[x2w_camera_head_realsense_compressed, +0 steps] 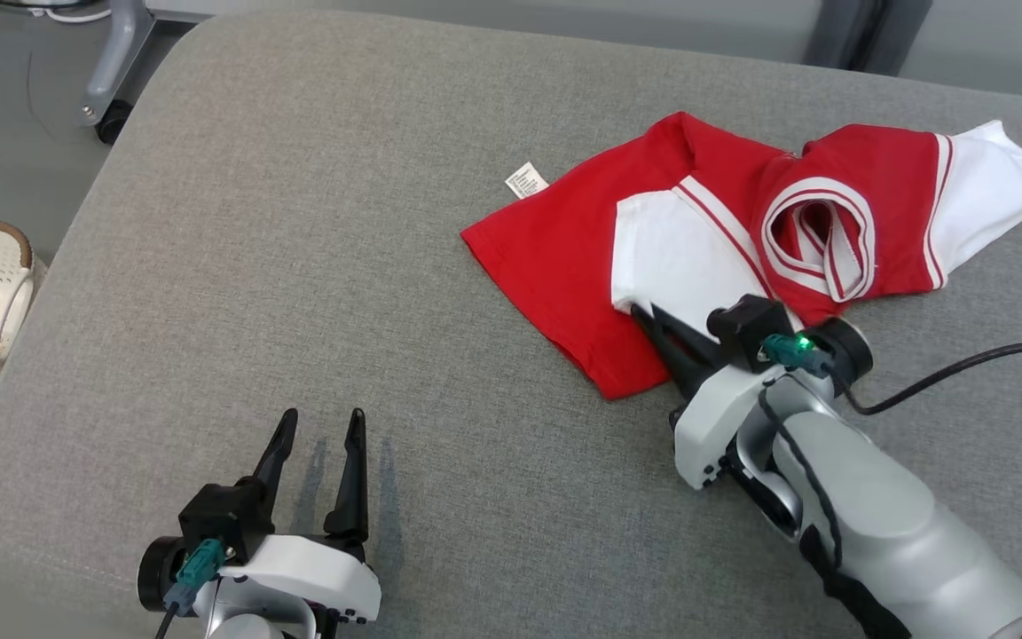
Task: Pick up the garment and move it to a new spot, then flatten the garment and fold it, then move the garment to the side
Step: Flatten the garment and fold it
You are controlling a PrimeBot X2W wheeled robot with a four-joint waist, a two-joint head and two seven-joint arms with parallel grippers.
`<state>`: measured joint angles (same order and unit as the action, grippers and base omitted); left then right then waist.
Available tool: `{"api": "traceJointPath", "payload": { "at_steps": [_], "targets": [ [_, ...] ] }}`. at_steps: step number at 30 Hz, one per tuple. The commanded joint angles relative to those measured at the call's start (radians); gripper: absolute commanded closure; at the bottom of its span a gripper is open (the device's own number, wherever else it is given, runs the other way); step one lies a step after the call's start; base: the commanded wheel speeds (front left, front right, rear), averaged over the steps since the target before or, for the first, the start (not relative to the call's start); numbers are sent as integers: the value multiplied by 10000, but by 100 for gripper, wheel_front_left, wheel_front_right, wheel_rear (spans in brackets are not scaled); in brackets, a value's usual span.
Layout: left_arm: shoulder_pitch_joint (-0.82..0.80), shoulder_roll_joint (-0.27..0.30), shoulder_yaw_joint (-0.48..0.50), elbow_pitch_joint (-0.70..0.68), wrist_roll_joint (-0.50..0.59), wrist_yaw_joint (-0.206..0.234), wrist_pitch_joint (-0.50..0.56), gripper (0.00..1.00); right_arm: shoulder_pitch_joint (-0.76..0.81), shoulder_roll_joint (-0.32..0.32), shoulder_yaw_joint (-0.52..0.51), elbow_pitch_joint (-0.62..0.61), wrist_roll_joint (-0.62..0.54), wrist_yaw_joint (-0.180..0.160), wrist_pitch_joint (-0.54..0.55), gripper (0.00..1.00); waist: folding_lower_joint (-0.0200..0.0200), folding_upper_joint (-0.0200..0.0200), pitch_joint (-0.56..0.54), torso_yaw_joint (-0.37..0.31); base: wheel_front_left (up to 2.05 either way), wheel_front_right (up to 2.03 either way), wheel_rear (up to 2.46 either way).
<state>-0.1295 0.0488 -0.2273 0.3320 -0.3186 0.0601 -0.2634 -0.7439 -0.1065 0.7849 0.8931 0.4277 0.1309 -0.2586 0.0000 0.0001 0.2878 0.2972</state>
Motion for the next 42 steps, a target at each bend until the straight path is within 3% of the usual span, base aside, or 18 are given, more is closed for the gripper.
{"api": "traceJointPath", "payload": {
  "at_steps": [1, 10, 18, 23, 29, 30, 31, 32, 42],
  "targets": [
    [83, 41, 144, 37, 133, 1, -12, 0, -41, -202, -412, -427, -21, -4, -78, 100, 0, -1, -253, -209, 0, 0, 0],
    [415, 38, 690, 175, 705, -307, -12, 0, 1667, -1005, -2942, -2926, -916, -4, -74, 100, 0, -1, -1587, -1791, 0, 0, 0],
    [642, 43, 719, 244, 828, -389, -12, 0, 3284, -1516, -4566, -4387, -1275, -4, -75, 100, 0, -1, -2015, -2850, 0, 0, 0],
    [702, 43, 666, 328, 839, -421, -12, 0, 4175, -1753, -5515, -4848, -1510, -4, -76, 100, 0, -1, -2040, -3210, 0, 0, 0],
    [674, 43, 586, 390, 914, -500, -12, 0, 5197, -1846, -6218, -4562, -1727, -4, -76, 100, 0, -1, -2031, -3163, 0, 0, 0],
    [674, 44, 581, 399, 934, -505, -12, 0, 5385, -1823, -6320, -4343, -1801, -4, -66, 78, 0, -1, -2023, -3132, 0, 0, 0],
    [689, 44, 605, 405, 952, -509, -12, 0, 5494, -1746, -6408, -4204, -1786, -4, -68, 29, 0, -1, -2015, -3109, 0, 0, 0],
    [700, 41, 626, 411, 992, -511, -12, 0, 5532, -1645, -6526, -4047, -1704, -4, -68, 0, 0, -1, -1997, -3090, 0, 0, 0],
    [315, 41, 864, 549, 813, -546, -12, 0, 5441, -723, -7697, -4681, -2466, -2, -74, 0, 0, -1, -1539, -3153, 0, 0, 0]
  ]
}}
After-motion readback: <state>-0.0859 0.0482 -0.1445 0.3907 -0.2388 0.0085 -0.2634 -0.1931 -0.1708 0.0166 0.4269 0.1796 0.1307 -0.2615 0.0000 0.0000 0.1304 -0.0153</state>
